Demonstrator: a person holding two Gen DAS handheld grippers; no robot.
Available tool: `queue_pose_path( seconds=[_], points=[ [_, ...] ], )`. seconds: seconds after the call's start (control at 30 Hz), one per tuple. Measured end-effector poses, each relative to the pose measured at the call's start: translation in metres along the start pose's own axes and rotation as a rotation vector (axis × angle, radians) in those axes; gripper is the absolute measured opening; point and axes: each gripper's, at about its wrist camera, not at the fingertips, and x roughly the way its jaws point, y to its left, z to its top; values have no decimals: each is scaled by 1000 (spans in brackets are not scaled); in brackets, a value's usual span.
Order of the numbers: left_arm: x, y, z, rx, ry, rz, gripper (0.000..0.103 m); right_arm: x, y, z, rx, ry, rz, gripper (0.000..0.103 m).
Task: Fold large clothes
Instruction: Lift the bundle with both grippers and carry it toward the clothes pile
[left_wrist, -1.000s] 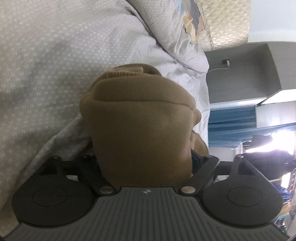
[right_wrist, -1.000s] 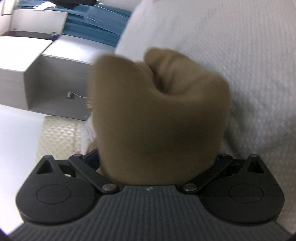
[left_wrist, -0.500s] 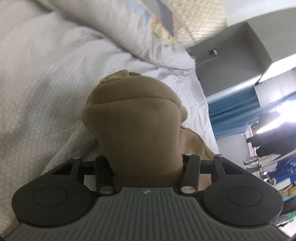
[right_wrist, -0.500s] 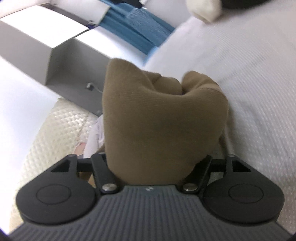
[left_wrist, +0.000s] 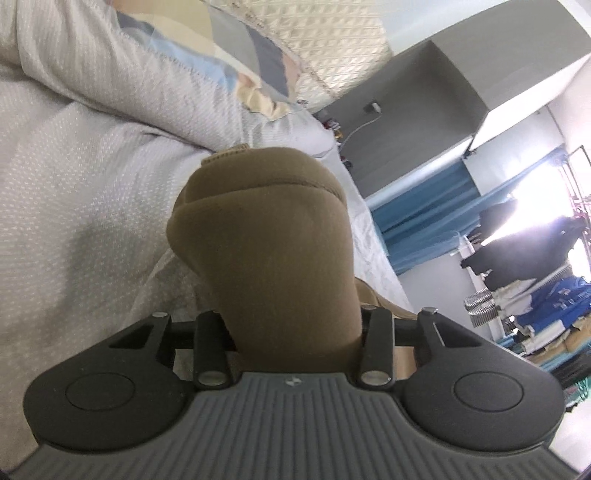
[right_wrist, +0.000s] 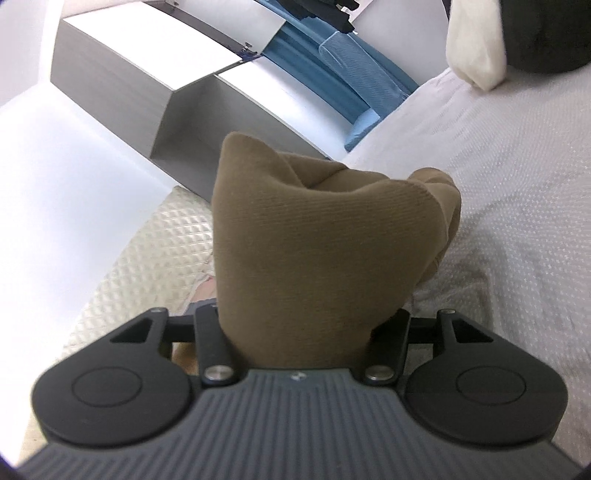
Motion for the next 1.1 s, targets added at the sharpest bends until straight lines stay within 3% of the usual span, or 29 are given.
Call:
queue_pose_path(
  seconds=[0.37, 0.63, 0.87, 1.1],
  points=[
    [-75, -48, -24, 44, 67, -107, 46, -97, 18, 4, 1, -63, 38, 56],
    [-101, -121, -45, 121, 75, -224, 46, -167, 25, 36, -19, -175, 76, 56],
    [-78, -212, -58, 171, 107, -327, 46, -204, 31, 89, -57, -279, 86, 56],
    [-3, -299, -91, 215, 181, -398, 46, -222, 9, 149, -91, -376, 34, 56]
  ],
)
